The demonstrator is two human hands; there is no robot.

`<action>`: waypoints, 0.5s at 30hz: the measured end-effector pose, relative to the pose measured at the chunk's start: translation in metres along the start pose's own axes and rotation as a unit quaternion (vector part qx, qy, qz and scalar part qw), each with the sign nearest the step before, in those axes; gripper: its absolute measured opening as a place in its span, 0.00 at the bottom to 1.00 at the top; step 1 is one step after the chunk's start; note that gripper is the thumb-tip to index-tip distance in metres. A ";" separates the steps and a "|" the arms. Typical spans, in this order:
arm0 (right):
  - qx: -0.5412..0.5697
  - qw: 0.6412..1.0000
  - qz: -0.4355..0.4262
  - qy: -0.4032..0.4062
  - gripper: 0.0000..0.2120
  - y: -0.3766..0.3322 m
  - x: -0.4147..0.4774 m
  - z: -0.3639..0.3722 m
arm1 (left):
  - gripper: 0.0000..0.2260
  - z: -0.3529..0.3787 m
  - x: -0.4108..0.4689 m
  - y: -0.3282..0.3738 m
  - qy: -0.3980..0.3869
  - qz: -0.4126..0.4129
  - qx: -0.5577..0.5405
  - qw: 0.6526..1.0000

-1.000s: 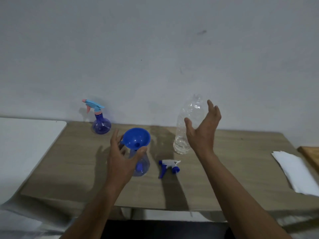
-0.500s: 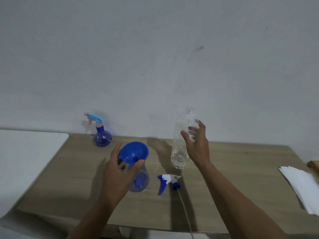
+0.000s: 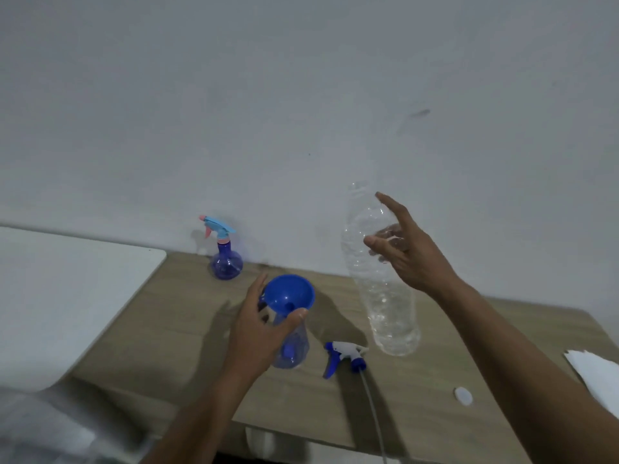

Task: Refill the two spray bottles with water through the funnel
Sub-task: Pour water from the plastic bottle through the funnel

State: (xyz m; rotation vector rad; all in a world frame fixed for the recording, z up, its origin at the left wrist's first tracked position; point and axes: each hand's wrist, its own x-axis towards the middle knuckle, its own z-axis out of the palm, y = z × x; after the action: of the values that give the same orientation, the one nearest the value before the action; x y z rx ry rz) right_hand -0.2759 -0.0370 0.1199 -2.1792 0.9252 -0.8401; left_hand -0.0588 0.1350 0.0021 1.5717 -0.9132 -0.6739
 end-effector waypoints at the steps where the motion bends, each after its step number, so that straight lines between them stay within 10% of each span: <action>1: -0.027 0.999 -0.009 -0.040 0.33 -0.006 -0.001 -0.001 | 0.43 0.000 0.000 0.000 0.000 -0.001 0.001 1.000; 9: -0.197 0.944 -0.032 -0.263 0.33 -0.031 -0.007 -0.006 | 0.33 0.001 -0.002 -0.003 -0.009 0.001 0.015 1.000; 15: -0.256 0.916 -0.005 -0.309 0.33 -0.035 -0.009 -0.004 | 0.43 0.000 -0.001 0.003 -0.026 0.005 0.025 0.999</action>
State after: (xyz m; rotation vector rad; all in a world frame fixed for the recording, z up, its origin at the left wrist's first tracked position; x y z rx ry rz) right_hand -0.2706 -0.0114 0.1446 -2.6442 0.8543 0.1470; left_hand -0.0594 0.1358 0.0048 1.5988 -0.9823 -0.6934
